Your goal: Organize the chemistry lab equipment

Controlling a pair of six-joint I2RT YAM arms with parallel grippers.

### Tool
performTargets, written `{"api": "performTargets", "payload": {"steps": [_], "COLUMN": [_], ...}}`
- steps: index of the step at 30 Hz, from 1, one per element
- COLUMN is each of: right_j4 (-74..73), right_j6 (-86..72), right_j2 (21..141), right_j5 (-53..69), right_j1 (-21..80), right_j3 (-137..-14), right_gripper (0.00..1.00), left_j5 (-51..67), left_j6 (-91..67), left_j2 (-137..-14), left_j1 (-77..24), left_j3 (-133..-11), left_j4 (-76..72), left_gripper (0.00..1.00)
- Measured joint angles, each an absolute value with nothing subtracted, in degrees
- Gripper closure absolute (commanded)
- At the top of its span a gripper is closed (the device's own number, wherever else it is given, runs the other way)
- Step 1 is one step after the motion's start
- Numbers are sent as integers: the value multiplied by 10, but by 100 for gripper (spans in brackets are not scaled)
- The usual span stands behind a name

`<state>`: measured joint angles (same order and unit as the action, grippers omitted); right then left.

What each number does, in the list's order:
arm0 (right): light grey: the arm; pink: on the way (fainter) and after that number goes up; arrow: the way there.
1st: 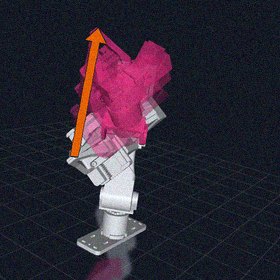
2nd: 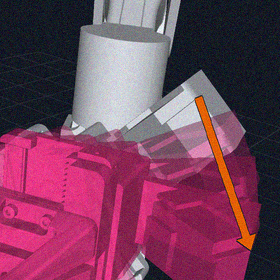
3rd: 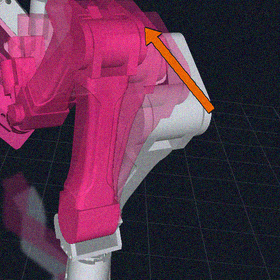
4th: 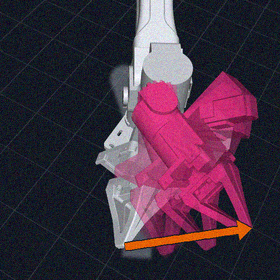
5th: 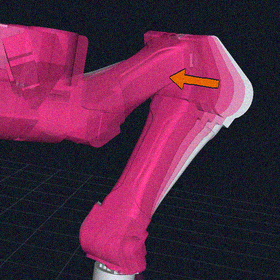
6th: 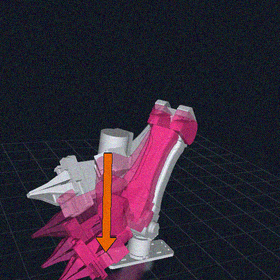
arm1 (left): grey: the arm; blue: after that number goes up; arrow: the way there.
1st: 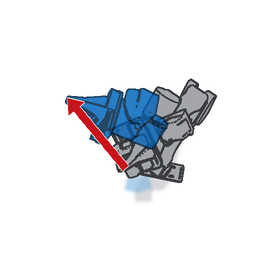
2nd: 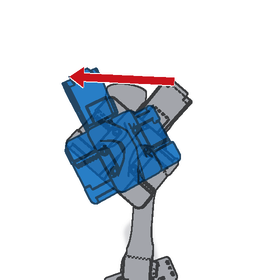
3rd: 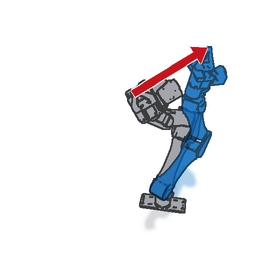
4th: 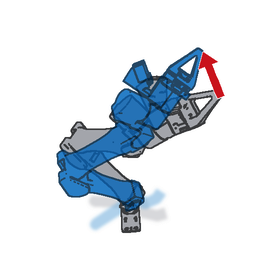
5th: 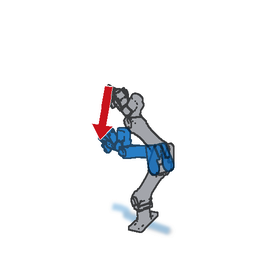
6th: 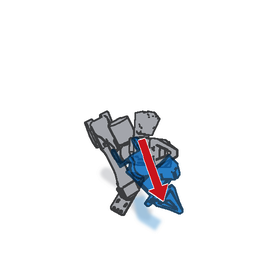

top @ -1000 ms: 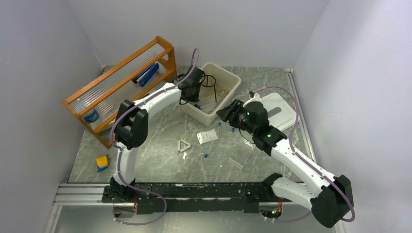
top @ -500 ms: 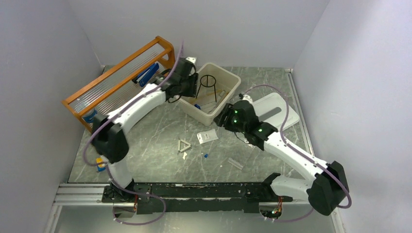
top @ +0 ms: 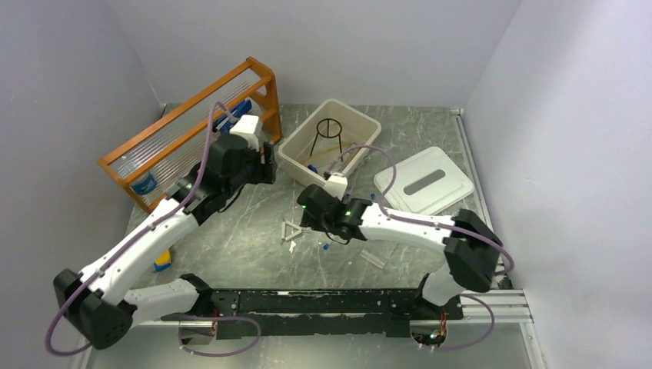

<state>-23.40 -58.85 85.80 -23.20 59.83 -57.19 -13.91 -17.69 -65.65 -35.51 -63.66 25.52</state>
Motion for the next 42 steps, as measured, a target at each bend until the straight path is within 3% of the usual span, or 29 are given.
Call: {"api": "performTargets", "payload": {"steps": [13,27,32,38,42], "right_j4": [-312,-391,-396,-378,-359], "right_j6": [-687,-731,-720,-694,-670], "right_j2": [1082,1142,1162,1158,1149], "right_j5": [-251,-295,-300,-300,-295], "right_j1": [671,672,667,662,662], "right_j3": [-741,-788,-810,-800,-785], "right_gripper": [48,54,66,94,100], "left_j5": [-391,-448,-448,-447,-447], "left_j6": [-189,-204,-204,-204,-204], "left_j2": [-527,-523,-525,-532,-532], "left_j1": [-354,-354,-354,-354,-354], "left_j3": [-565,-565,-565,-565,-565], "left_j4": [233,241,240,241,240], "left_gripper": [29,29,29,29,29]}}
